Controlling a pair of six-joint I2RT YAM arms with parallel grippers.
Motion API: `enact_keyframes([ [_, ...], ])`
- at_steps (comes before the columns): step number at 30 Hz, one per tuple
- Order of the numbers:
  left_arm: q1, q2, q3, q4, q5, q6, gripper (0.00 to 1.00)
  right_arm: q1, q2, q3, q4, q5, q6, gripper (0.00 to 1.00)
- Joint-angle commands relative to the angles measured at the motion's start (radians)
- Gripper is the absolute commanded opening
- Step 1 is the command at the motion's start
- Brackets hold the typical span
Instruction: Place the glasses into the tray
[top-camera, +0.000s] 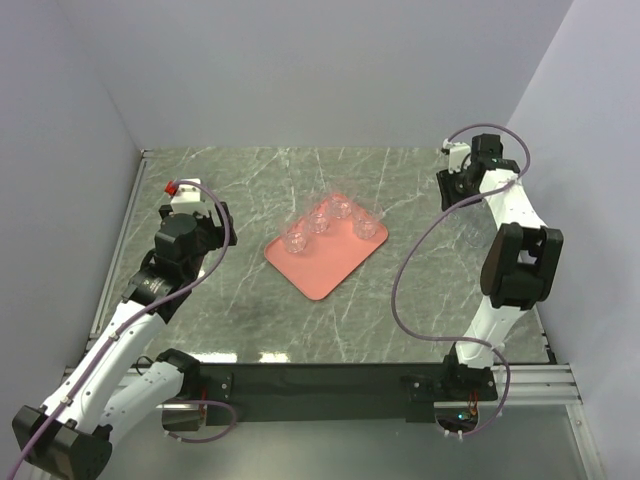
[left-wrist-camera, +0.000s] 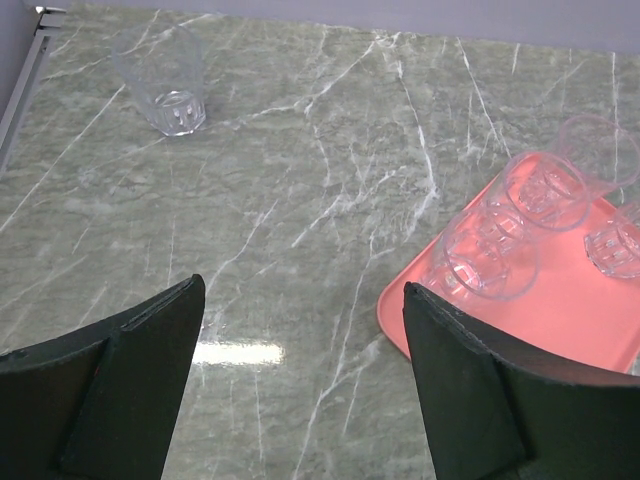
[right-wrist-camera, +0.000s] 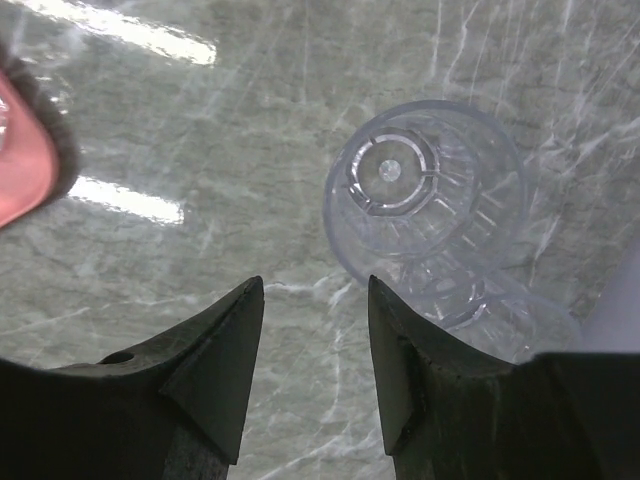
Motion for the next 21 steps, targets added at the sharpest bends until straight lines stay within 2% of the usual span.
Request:
enact_keyframes([
  [1, -0.001, -0.011, 0.005, 0.039, -0.012, 0.023, 0.86, 0.006, 0.035, 0.088, -0.034, 0.038, -0.015, 0.52],
  [14, -0.001, -0.003, 0.005, 0.038, -0.002, 0.024, 0.85, 0.016, 0.139, 0.149, -0.071, 0.044, -0.019, 0.43],
  [19, -0.001, -0.003, 0.003, 0.039, -0.002, 0.024, 0.85, 0.020, 0.156, 0.149, -0.072, 0.049, -0.016, 0.34],
  [21, -0.001, -0.003, 0.003, 0.039, -0.005, 0.024, 0.85, 0.020, 0.162, 0.151, -0.075, 0.045, -0.014, 0.25],
])
